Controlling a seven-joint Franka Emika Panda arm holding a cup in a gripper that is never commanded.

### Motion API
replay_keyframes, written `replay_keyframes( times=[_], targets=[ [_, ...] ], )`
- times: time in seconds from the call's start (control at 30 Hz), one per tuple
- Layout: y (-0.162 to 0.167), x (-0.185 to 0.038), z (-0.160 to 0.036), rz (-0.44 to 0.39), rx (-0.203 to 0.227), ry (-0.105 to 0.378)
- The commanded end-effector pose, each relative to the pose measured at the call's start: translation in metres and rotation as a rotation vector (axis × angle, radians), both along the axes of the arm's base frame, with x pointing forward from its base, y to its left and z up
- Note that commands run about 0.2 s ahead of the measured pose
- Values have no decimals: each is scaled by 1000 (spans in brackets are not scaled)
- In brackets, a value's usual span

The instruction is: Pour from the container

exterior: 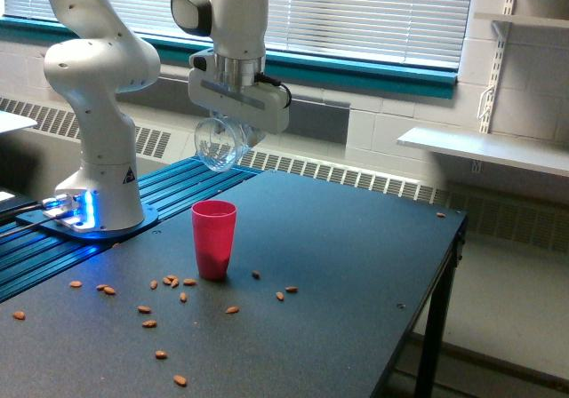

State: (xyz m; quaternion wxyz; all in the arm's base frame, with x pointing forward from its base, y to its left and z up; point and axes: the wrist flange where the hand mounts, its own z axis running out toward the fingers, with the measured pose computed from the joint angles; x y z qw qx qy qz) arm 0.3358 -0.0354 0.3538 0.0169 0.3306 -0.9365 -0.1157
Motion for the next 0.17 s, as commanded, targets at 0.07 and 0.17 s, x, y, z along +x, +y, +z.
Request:
replay_keyframes(
  times=[0.07,0.17],
  targets=[
    [0,3,-1,24,0,-35],
    [0,3,0,24,3,-38]
  ],
)
